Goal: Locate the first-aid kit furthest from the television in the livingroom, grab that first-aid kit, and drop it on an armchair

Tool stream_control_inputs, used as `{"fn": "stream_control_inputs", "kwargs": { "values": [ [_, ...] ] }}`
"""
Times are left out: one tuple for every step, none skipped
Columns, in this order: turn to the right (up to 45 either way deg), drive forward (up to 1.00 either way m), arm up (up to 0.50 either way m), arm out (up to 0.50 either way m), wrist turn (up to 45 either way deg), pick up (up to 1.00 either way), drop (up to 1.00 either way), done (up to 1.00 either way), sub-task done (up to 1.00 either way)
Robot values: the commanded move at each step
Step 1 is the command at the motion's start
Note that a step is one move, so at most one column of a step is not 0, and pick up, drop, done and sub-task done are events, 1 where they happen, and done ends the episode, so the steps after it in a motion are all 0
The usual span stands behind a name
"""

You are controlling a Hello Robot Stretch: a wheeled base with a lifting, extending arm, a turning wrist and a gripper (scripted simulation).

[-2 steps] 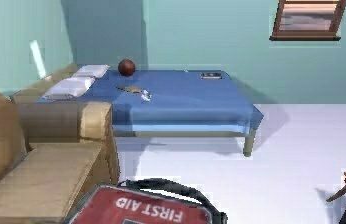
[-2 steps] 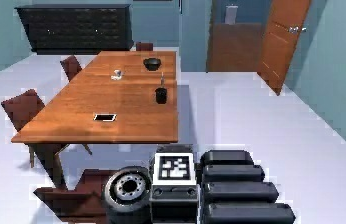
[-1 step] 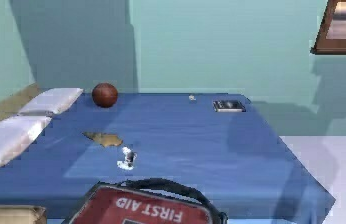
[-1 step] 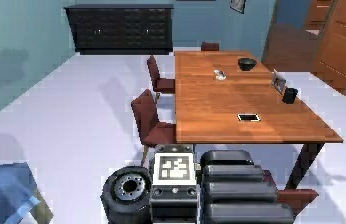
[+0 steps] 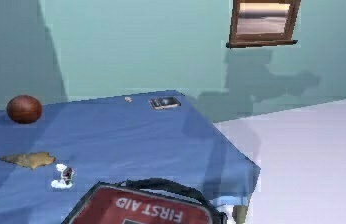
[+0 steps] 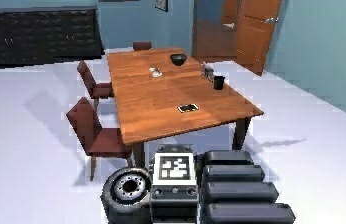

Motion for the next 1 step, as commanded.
{"fn": "stream_control_inputs", "kwargs": {
  "values": [
    [0.0, 0.05, 0.00, 0.00, 0.0, 0.00, 0.00, 0.00, 0.00]
  ]
}}
